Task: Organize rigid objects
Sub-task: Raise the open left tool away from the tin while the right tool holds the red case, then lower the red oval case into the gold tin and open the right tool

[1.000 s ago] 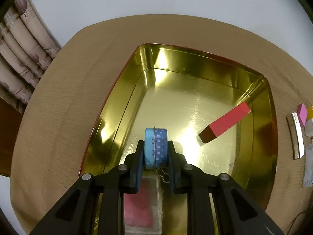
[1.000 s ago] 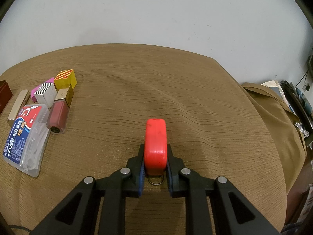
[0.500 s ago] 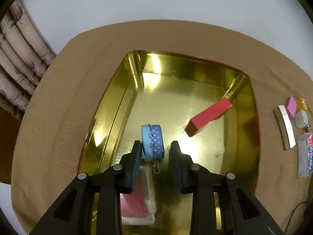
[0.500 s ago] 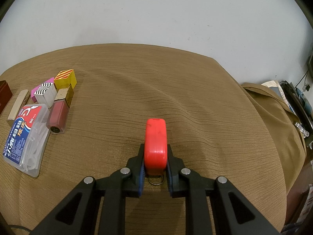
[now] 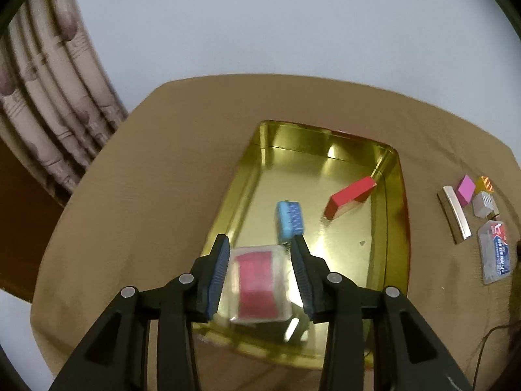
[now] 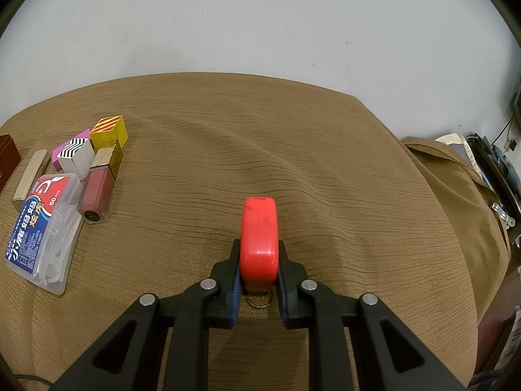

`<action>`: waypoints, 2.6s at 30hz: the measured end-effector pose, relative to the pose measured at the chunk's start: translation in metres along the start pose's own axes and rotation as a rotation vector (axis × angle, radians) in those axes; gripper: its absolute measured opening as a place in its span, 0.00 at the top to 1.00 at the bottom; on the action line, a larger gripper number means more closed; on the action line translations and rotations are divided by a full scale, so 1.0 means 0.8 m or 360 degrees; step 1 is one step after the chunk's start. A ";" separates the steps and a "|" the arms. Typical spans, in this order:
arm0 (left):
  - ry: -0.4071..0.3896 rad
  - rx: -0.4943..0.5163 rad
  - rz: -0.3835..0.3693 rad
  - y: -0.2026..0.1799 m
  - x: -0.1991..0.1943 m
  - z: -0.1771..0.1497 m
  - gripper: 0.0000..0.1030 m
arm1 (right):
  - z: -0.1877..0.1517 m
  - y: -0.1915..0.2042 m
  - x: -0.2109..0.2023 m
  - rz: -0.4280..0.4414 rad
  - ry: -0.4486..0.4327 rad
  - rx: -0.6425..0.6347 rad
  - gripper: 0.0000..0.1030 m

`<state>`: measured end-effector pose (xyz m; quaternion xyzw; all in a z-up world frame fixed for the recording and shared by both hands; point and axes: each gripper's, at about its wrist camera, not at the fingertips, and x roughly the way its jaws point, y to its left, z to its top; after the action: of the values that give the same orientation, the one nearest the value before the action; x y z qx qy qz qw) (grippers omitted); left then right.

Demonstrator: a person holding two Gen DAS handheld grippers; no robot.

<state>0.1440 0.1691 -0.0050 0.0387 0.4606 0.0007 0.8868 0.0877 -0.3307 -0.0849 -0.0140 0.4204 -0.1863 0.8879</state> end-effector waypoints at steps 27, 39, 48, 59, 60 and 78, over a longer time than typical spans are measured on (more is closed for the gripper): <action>-0.0038 -0.0194 0.0161 0.065 -0.008 -0.031 0.39 | 0.010 0.011 -0.010 -0.0065 0.0018 0.0029 0.83; -0.0016 -0.0221 0.0154 0.067 -0.005 -0.032 0.36 | 0.039 0.052 -0.062 0.0088 -0.0103 -0.0012 0.83; -0.0002 -0.0254 0.0149 0.075 -0.003 -0.032 0.33 | 0.060 0.135 -0.109 0.0293 -0.0199 -0.0208 0.83; -0.0001 -0.0272 0.0182 0.082 -0.003 -0.031 0.30 | 0.052 0.252 -0.135 0.0542 -0.0161 -0.0501 0.83; 0.0001 -0.0274 0.0179 0.082 -0.002 -0.031 0.30 | 0.052 0.262 -0.137 0.0561 -0.0162 -0.0523 0.83; 0.0071 -0.0489 0.0195 0.122 0.010 -0.030 0.29 | 0.064 0.409 -0.192 0.0866 -0.0217 -0.0758 0.83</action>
<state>0.1323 0.2683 -0.0188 -0.0692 0.4713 0.1261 0.8702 0.1418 0.0193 0.0023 -0.1203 0.3801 0.1610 0.9028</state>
